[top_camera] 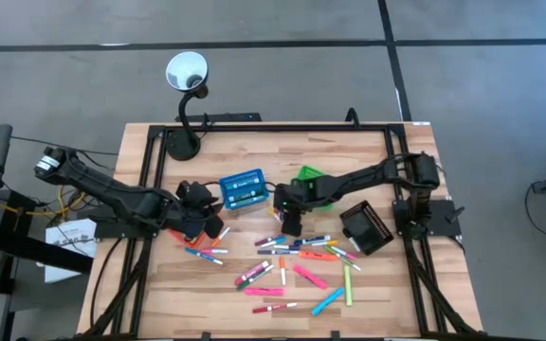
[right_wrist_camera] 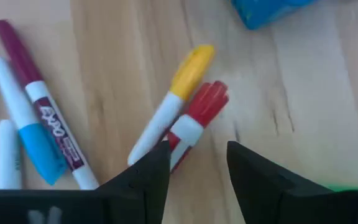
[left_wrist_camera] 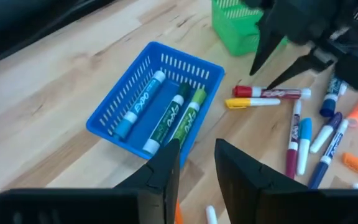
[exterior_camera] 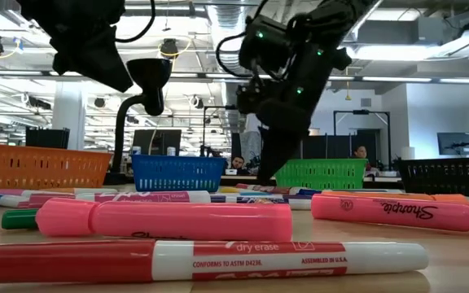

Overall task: Pick & Place Markers
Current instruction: Put the red marker pen into the blue basket

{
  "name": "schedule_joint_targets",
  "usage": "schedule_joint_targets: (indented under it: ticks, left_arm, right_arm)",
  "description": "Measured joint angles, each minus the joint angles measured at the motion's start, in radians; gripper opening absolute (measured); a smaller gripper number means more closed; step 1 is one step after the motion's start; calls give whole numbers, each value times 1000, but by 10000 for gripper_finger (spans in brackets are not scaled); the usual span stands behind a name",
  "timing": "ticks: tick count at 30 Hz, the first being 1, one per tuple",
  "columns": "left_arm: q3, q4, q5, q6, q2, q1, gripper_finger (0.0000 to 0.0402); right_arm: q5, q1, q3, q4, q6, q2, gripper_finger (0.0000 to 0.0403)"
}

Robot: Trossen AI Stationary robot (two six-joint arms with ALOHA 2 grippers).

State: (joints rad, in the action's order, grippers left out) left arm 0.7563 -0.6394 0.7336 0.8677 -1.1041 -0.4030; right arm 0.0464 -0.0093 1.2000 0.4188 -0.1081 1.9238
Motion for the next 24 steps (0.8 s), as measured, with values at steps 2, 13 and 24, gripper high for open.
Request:
schedule_joint_targets:
  ticks: [2, 13, 24]
  left_arm:
    - [0, 5, -1, 0, -6, 3, 97]
    - [0, 6, -1, -3, -25, 5, 97]
    - [0, 9, -1, -3, -25, 5, 97]
  right_arm:
    - [-13, 1, 14, -1, 0, 15, 142]
    - [-18, 2, 16, 10, 1, 14, 136]
    - [-21, 1, 17, 3, 80, 39, 127]
